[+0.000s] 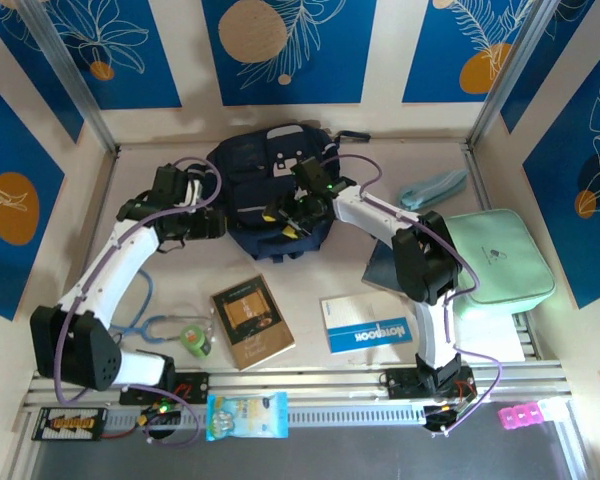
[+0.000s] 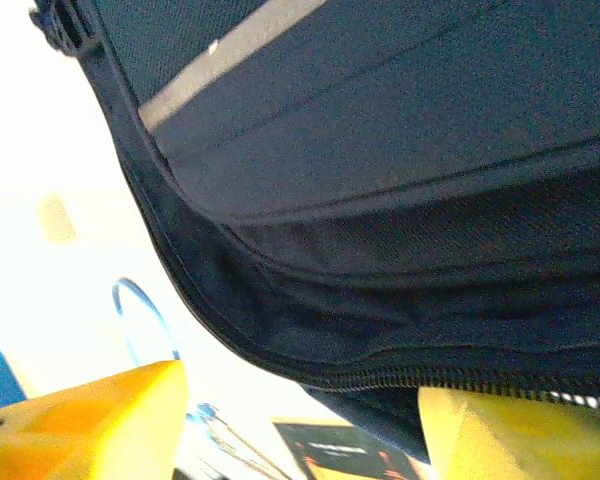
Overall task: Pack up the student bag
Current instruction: Unzip the student bag at the top-center of the table, then rotate the book at the bottom-center of the table.
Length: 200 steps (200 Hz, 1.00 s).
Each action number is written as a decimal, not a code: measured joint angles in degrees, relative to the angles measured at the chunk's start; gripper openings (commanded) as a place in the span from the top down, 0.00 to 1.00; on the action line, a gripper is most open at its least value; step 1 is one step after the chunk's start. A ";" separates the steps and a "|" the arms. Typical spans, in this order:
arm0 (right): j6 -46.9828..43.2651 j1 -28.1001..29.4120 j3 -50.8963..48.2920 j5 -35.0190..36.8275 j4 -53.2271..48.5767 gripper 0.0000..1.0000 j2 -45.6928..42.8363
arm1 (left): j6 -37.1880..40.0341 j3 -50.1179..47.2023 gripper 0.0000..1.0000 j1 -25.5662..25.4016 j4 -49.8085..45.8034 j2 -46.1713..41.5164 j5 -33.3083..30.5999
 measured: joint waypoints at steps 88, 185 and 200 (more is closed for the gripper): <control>-20.09 18.43 -9.46 15.50 -12.39 0.26 -12.96 | -5.40 -7.89 0.00 0.68 5.11 -5.42 2.95; -18.05 22.53 0.00 21.99 -20.92 0.31 5.57 | -5.38 -11.26 0.00 0.96 6.01 -9.40 7.56; -16.63 22.51 0.28 22.16 -22.21 0.32 5.95 | -5.35 -11.37 0.00 0.96 5.90 -9.40 7.93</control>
